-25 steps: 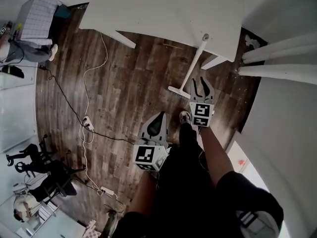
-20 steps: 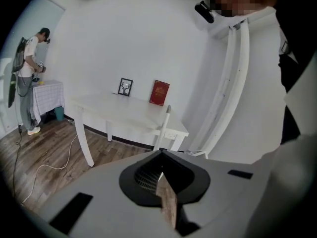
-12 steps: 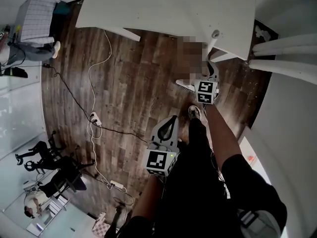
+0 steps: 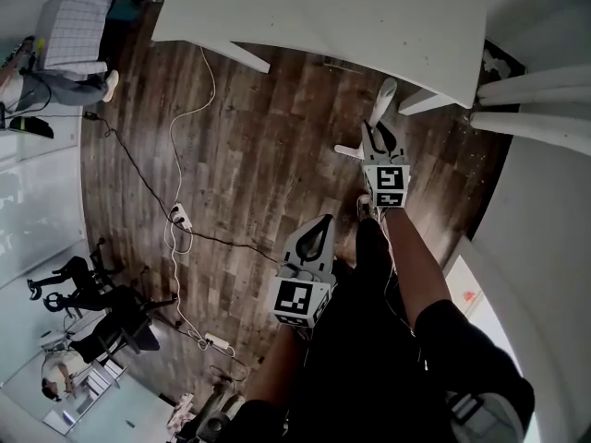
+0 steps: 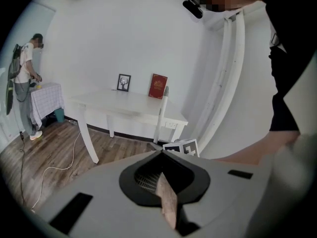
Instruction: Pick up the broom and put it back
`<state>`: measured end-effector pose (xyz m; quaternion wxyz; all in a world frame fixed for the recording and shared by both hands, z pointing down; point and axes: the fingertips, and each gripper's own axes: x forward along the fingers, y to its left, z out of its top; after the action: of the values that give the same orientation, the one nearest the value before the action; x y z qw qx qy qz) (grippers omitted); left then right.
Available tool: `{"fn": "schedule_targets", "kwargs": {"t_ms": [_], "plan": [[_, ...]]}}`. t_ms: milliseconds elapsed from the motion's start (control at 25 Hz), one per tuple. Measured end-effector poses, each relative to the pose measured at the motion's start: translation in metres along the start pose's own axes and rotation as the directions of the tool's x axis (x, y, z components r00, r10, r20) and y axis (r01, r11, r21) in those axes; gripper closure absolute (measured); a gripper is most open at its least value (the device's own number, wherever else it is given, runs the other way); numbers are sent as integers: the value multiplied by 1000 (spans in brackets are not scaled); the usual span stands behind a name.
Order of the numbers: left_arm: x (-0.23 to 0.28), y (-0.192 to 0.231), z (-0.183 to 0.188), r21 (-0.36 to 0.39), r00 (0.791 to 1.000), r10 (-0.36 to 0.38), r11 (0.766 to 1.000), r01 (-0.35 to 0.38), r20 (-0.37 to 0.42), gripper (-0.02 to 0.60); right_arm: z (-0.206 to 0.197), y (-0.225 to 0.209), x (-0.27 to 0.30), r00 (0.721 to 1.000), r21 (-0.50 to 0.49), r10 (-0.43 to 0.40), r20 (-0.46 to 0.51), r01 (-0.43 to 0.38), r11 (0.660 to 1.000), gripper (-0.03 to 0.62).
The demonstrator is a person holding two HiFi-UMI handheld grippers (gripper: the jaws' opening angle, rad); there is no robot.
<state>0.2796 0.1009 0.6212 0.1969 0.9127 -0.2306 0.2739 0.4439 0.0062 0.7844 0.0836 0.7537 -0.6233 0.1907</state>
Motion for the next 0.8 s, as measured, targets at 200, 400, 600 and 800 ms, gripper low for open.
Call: {"fn": "schedule_targets", "kwargs": {"t_ms": [200, 400, 600, 800], "plan": [[-32, 6, -1, -9, 999, 24, 1000, -24, 46, 581, 47, 49, -54, 995, -125, 34, 89, -23, 992, 496], [-74, 18, 21, -15, 987, 56, 998, -54, 150, 581, 134, 89, -115, 975, -259, 90, 202, -35, 965, 496], [-130, 44, 59, -68, 947, 131, 991, -116, 293, 581, 225, 142, -158, 935, -381, 200, 292, -78, 921, 496], [-201, 69, 93, -75, 893, 191, 982, -175, 409, 581, 266, 204, -191, 917, -353, 274, 291, -163, 921, 496]]}}
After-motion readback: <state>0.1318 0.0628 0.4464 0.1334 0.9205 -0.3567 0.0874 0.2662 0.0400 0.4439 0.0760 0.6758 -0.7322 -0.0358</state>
